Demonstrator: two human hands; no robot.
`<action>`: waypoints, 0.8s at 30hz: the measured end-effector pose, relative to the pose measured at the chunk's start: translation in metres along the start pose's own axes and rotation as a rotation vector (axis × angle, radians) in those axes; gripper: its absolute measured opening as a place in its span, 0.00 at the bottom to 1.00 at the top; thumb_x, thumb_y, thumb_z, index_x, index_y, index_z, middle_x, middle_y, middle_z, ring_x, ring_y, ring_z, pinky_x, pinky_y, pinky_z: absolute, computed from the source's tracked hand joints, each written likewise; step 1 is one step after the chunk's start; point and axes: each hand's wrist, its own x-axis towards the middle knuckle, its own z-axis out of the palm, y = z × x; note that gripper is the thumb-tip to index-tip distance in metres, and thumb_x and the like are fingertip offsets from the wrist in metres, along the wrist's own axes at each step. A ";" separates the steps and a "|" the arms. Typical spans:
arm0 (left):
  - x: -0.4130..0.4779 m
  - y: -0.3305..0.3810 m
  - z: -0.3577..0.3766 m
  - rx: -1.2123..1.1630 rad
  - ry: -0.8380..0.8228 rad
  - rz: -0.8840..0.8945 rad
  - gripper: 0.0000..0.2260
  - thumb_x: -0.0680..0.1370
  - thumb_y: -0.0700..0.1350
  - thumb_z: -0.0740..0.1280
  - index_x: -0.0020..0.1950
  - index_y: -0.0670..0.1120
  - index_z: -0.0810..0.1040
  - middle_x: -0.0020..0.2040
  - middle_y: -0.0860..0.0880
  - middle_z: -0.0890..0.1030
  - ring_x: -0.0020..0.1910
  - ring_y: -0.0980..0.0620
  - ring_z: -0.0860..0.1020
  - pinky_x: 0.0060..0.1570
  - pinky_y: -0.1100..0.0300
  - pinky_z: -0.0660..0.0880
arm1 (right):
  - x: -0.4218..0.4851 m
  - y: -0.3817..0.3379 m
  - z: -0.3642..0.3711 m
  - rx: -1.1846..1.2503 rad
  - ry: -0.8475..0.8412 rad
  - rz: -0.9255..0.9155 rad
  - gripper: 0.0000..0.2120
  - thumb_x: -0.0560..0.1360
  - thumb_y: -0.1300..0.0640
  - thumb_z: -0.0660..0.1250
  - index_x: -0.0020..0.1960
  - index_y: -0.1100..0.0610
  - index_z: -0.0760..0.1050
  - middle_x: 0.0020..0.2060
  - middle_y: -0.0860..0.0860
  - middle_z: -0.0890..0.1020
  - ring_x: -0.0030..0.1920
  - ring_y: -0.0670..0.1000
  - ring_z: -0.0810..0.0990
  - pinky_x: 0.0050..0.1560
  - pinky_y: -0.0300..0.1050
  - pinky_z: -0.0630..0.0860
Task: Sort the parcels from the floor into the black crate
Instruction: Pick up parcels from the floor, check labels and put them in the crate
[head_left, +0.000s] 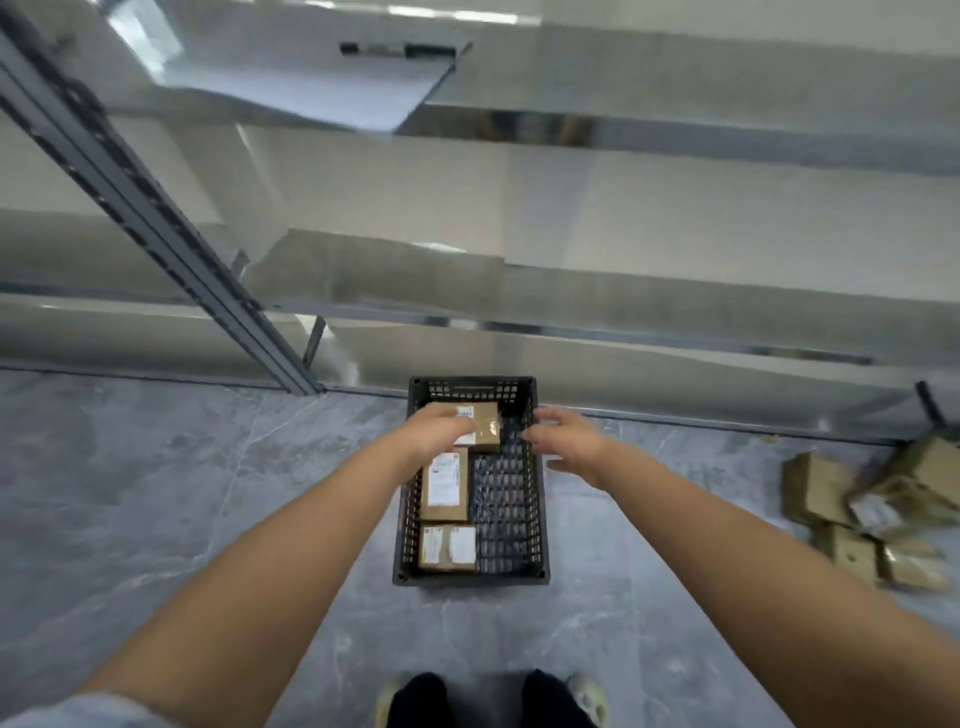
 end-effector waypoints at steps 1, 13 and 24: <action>-0.023 0.024 -0.006 0.027 -0.006 0.029 0.18 0.77 0.51 0.64 0.65 0.47 0.70 0.65 0.48 0.74 0.53 0.52 0.75 0.47 0.60 0.71 | -0.021 -0.019 -0.013 0.003 0.010 -0.012 0.25 0.75 0.58 0.66 0.70 0.56 0.65 0.58 0.57 0.77 0.59 0.55 0.77 0.48 0.44 0.75; -0.210 0.262 -0.025 0.052 0.081 0.543 0.15 0.77 0.46 0.65 0.64 0.47 0.72 0.56 0.50 0.76 0.51 0.52 0.78 0.44 0.60 0.70 | -0.236 -0.209 -0.162 -0.010 0.228 -0.417 0.24 0.74 0.55 0.67 0.69 0.53 0.66 0.54 0.49 0.77 0.50 0.48 0.79 0.52 0.44 0.73; -0.263 0.362 0.021 0.116 -0.011 0.940 0.16 0.77 0.42 0.66 0.64 0.43 0.74 0.52 0.45 0.79 0.48 0.50 0.78 0.37 0.65 0.70 | -0.348 -0.206 -0.220 0.142 0.544 -0.569 0.23 0.75 0.58 0.66 0.68 0.53 0.67 0.49 0.48 0.78 0.49 0.48 0.80 0.51 0.43 0.74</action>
